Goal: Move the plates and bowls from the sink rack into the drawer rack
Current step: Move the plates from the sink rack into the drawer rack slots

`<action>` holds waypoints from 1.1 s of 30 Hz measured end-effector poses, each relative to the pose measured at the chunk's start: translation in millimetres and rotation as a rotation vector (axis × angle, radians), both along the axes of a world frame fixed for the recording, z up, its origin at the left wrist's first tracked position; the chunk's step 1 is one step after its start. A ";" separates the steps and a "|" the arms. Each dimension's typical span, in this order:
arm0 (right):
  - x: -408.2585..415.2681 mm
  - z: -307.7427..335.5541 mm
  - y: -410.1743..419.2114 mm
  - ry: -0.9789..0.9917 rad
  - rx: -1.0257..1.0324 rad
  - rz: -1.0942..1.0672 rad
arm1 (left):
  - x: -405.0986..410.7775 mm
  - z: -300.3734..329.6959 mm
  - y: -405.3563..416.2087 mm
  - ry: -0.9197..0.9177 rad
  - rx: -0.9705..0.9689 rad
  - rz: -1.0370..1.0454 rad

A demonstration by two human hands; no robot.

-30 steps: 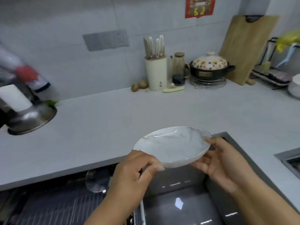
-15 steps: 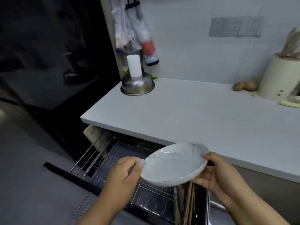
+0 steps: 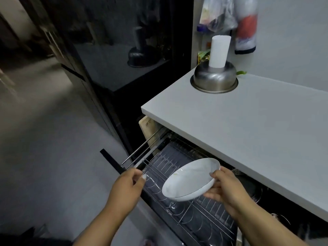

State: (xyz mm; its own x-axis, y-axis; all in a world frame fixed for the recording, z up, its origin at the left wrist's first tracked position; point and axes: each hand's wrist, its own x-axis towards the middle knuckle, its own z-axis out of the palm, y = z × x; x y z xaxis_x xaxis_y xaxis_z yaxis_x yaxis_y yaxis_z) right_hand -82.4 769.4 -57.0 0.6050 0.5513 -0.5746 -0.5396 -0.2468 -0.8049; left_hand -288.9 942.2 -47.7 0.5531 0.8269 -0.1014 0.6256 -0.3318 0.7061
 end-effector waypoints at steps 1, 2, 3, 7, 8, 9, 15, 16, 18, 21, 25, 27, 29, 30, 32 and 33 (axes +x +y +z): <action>0.4 -9.2 17.0 -0.004 -0.017 -0.006 | -2.2 -6.0 15.3 0.025 -0.001 -0.009; 0.8 -18.6 34.8 -0.010 -0.034 -0.015 | -3.9 -12.6 31.8 0.050 -0.001 -0.023; 0.4 -26.8 52.8 -0.019 -0.049 -0.021 | -5.8 -20.1 49.2 0.075 0.000 -0.039; -1.0 -59.5 123.4 -0.053 -0.126 -0.083 | -7.1 -52.4 122.1 0.152 0.010 -0.104; -0.7 -66.8 139.2 -0.061 -0.144 -0.093 | -5.7 -60.1 137.1 0.172 0.024 -0.117; 0.0 -74.1 153.2 -0.068 -0.159 -0.105 | -3.6 -67.1 150.1 0.193 0.040 -0.136; 16.2 -108.9 223.4 -0.111 -0.262 -0.166 | 29.1 -96.6 196.9 0.236 0.080 -0.268; 20.7 -113.5 233.1 -0.121 -0.275 -0.179 | 33.9 -102.4 201.1 0.249 0.091 -0.266; 29.3 -119.1 251.9 -0.156 -0.326 -0.185 | 40.5 -111.5 206.4 0.318 0.140 -0.261; 43.3 -125.0 275.5 -0.226 -0.422 -0.164 | 40.9 -118.9 204.2 0.429 0.222 -0.300; 64.3 -130.3 296.2 -0.248 -0.529 -0.135 | 40.6 -121.9 204.4 0.412 0.253 -0.294; 71.0 -130.8 303.7 -0.250 -0.592 -0.078 | 40.0 -123.3 205.1 0.377 0.254 -0.280; 75.2 -132.7 311.8 -0.266 -0.644 -0.006 | 39.8 -123.9 204.2 0.395 0.261 -0.285; 76.3 -135.1 315.2 -0.276 -0.656 0.025 | 39.6 -124.7 204.3 0.407 0.269 -0.286; 79.5 -143.1 318.4 -0.264 -0.644 0.056 | 40.5 -123.1 204.1 0.419 0.264 -0.284; 80.7 -145.7 319.9 -0.251 -0.629 0.052 | 40.4 -123.5 204.0 0.424 0.261 -0.284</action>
State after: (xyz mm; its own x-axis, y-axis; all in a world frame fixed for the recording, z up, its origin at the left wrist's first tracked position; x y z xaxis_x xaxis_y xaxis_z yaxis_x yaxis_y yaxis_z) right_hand -1.8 1089.3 -202.7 0.7437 0.1900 -0.6410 -0.3298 -0.7297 -0.5990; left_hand -248.5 1146.2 -171.3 0.7127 0.6793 -0.1750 0.6971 -0.6578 0.2853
